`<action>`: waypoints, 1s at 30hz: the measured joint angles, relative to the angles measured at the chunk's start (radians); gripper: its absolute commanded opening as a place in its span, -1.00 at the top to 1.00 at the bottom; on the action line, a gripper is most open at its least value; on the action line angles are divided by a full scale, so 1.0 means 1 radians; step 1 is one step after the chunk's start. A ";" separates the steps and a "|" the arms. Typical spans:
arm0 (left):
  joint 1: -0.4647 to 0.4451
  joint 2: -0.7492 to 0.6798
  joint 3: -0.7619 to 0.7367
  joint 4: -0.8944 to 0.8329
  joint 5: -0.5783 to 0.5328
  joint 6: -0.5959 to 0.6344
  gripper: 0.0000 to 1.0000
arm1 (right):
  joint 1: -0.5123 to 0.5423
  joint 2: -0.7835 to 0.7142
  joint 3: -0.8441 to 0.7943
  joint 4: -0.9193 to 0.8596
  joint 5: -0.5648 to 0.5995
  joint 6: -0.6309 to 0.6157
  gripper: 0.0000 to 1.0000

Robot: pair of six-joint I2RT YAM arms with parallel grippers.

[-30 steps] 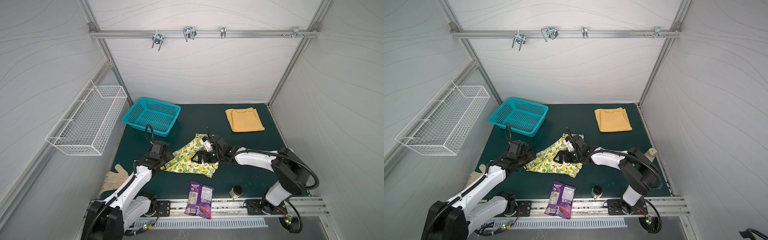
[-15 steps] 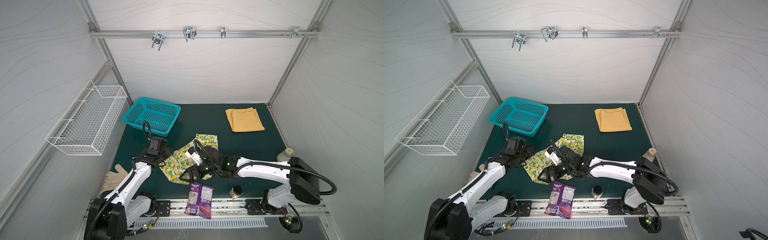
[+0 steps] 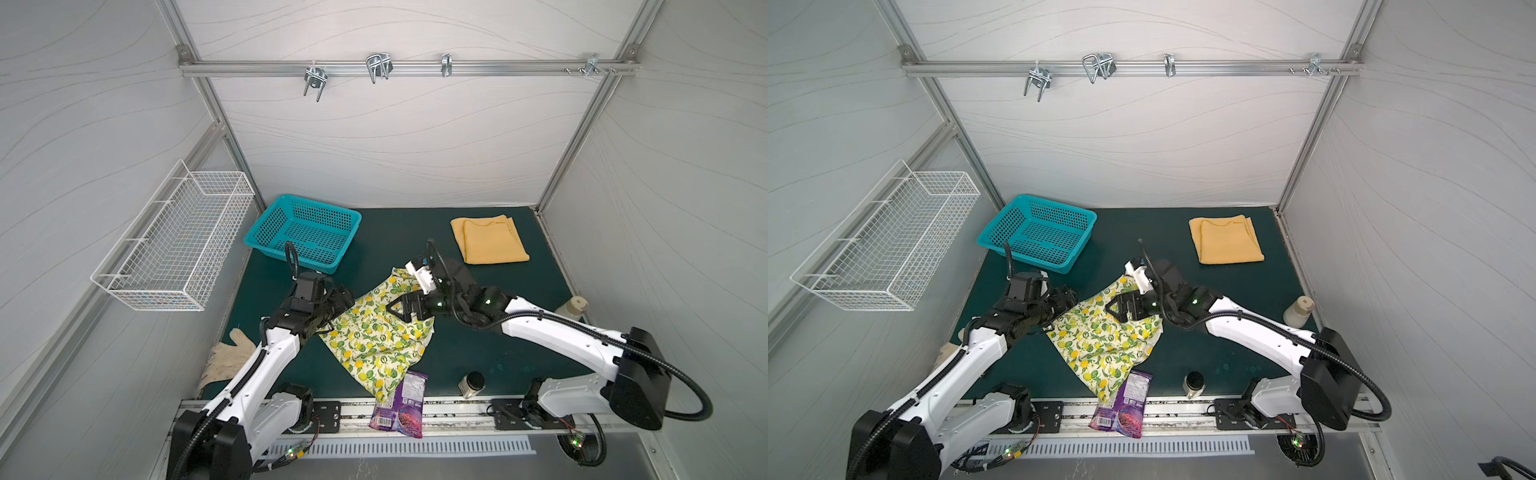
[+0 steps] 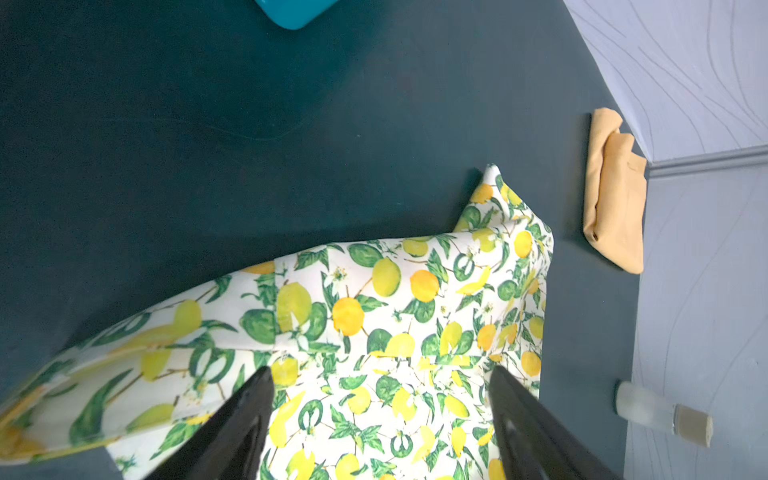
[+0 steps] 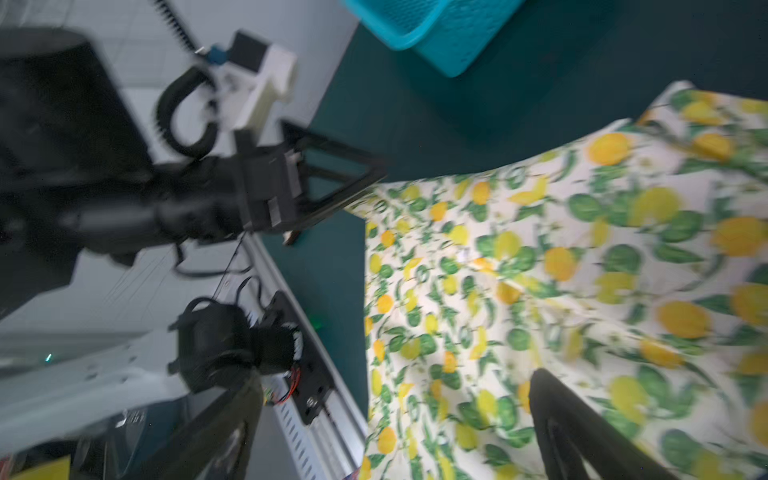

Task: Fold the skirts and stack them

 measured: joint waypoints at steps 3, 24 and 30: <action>-0.060 0.000 0.008 -0.001 0.029 -0.007 -0.68 | -0.100 0.079 0.036 -0.028 -0.018 -0.010 -0.98; -0.183 -0.175 -0.210 -0.008 -0.099 -0.207 -0.73 | -0.162 0.335 0.102 -0.102 -0.042 -0.071 -0.98; -0.076 -0.154 -0.255 0.027 -0.122 -0.259 -0.73 | -0.163 0.344 0.103 -0.088 -0.050 -0.071 -0.98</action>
